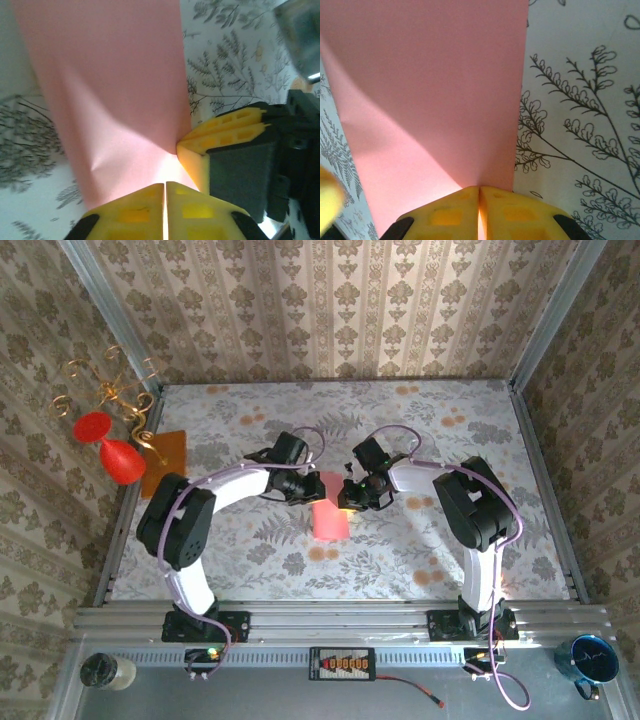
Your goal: Fold a paper plane with a square sheet of paper (pick it up from the middle)
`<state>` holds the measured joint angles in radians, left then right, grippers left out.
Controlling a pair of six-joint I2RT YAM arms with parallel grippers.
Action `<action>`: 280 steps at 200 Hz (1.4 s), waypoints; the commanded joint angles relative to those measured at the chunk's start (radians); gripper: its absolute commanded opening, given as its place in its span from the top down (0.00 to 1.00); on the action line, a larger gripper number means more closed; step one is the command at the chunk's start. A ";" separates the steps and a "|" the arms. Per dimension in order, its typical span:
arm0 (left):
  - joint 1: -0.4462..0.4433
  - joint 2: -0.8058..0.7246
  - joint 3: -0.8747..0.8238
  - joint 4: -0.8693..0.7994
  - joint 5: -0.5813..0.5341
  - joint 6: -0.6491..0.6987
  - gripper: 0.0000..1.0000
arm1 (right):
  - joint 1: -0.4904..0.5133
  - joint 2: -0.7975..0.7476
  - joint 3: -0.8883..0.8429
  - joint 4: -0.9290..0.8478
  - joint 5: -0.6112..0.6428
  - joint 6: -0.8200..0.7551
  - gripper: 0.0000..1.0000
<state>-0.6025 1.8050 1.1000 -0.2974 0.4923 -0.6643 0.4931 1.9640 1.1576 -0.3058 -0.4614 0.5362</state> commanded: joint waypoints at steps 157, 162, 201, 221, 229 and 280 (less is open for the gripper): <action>0.044 0.118 -0.025 -0.040 0.063 0.041 1.00 | -0.017 0.123 -0.065 -0.210 0.222 -0.025 0.90; 0.051 0.112 -0.040 -0.035 0.070 0.054 1.00 | -0.018 0.126 -0.067 -0.213 0.226 -0.026 0.91; 0.141 0.083 -0.132 -0.032 0.096 0.136 1.00 | -0.017 0.141 -0.091 -0.223 0.245 -0.029 0.92; 0.239 0.047 -0.160 -0.034 0.103 0.157 1.00 | -0.018 0.142 -0.100 -0.222 0.254 -0.028 0.92; 0.261 0.027 -0.163 -0.033 0.114 0.164 1.00 | -0.018 0.139 -0.104 -0.220 0.254 -0.027 0.92; 0.197 -0.070 -0.137 0.087 0.226 0.100 1.00 | -0.018 0.142 -0.113 -0.213 0.253 -0.023 0.92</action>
<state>-0.3305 1.7821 0.9428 -0.2680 0.6643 -0.5453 0.4892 1.9747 1.1500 -0.3138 -0.4622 0.5259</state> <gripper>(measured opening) 0.040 0.085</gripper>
